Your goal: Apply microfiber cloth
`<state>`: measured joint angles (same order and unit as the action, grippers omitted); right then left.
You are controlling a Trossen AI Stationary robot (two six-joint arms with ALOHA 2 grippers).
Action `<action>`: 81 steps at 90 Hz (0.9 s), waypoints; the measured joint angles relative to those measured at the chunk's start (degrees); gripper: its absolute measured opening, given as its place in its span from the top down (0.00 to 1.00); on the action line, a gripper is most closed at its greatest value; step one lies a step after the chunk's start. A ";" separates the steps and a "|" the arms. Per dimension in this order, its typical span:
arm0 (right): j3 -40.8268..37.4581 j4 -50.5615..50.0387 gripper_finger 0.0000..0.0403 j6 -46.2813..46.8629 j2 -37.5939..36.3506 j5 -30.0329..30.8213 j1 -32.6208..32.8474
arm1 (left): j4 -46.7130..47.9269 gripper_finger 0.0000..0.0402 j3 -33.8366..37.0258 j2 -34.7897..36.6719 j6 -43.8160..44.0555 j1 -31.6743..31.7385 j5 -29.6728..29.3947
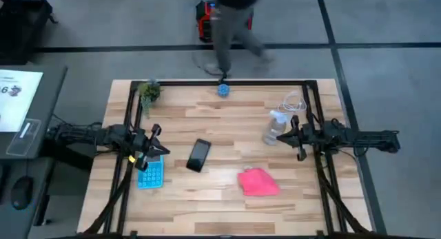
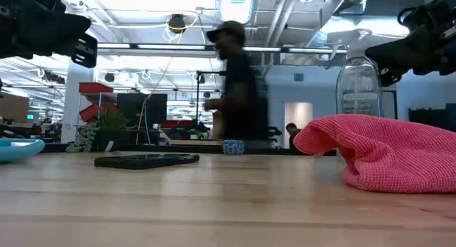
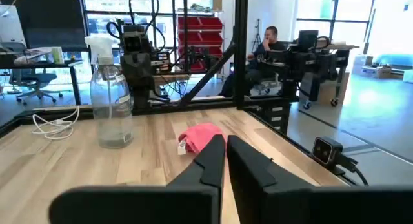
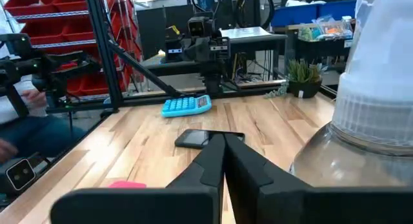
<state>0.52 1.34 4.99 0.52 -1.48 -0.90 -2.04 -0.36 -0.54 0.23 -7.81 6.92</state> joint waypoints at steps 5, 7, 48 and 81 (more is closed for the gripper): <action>0.01 0.00 1.00 0.02 0.01 0.01 -0.01 | 0.00 1.00 0.00 0.00 0.02 0.02 0.00; -0.01 0.00 1.00 0.02 0.00 0.00 0.01 | 0.00 1.00 0.00 0.00 0.02 0.02 -0.02; 0.00 0.00 1.00 0.01 -0.01 0.01 0.01 | -0.04 1.00 0.00 0.00 0.00 0.02 -0.02; -0.01 0.00 1.00 0.00 0.01 0.00 0.01 | -0.80 1.00 0.00 0.00 0.00 0.00 0.04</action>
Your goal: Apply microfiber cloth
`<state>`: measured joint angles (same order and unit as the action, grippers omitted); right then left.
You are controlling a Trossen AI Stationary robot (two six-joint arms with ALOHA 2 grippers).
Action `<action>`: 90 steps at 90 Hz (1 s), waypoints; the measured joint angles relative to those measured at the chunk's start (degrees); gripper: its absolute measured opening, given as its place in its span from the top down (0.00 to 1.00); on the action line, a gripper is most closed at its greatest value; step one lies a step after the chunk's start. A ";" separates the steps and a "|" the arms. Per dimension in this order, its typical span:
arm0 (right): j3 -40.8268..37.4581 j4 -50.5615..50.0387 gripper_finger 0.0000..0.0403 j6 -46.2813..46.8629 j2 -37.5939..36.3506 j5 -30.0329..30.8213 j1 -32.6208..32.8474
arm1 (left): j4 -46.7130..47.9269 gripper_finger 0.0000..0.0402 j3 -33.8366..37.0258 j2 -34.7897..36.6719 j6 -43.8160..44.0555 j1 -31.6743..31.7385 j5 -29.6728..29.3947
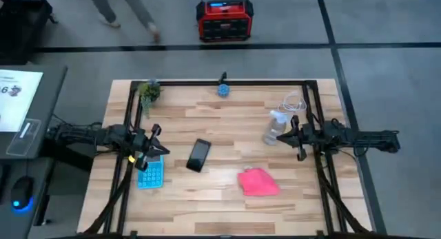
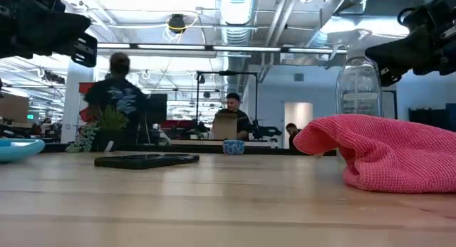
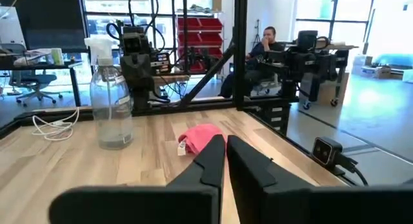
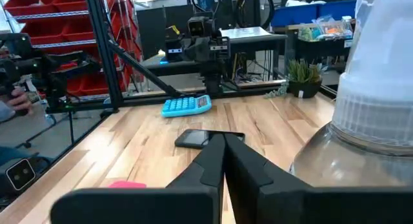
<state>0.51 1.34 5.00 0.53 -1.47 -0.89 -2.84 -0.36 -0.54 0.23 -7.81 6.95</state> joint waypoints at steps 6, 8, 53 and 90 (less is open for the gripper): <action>0.02 0.00 1.00 0.01 -0.02 0.00 -0.02 | -0.06 1.00 0.02 0.00 0.00 0.02 0.01; 0.00 0.00 1.00 0.00 -0.02 0.00 -0.01 | -0.09 1.00 0.02 0.00 0.00 0.02 0.01; 0.00 0.00 1.00 0.01 0.00 0.01 0.00 | 0.53 1.00 0.00 0.00 0.08 0.02 -0.36; 0.02 0.00 1.00 0.02 -0.02 0.00 -0.02 | 0.73 1.00 0.00 0.00 2.08 0.02 -0.43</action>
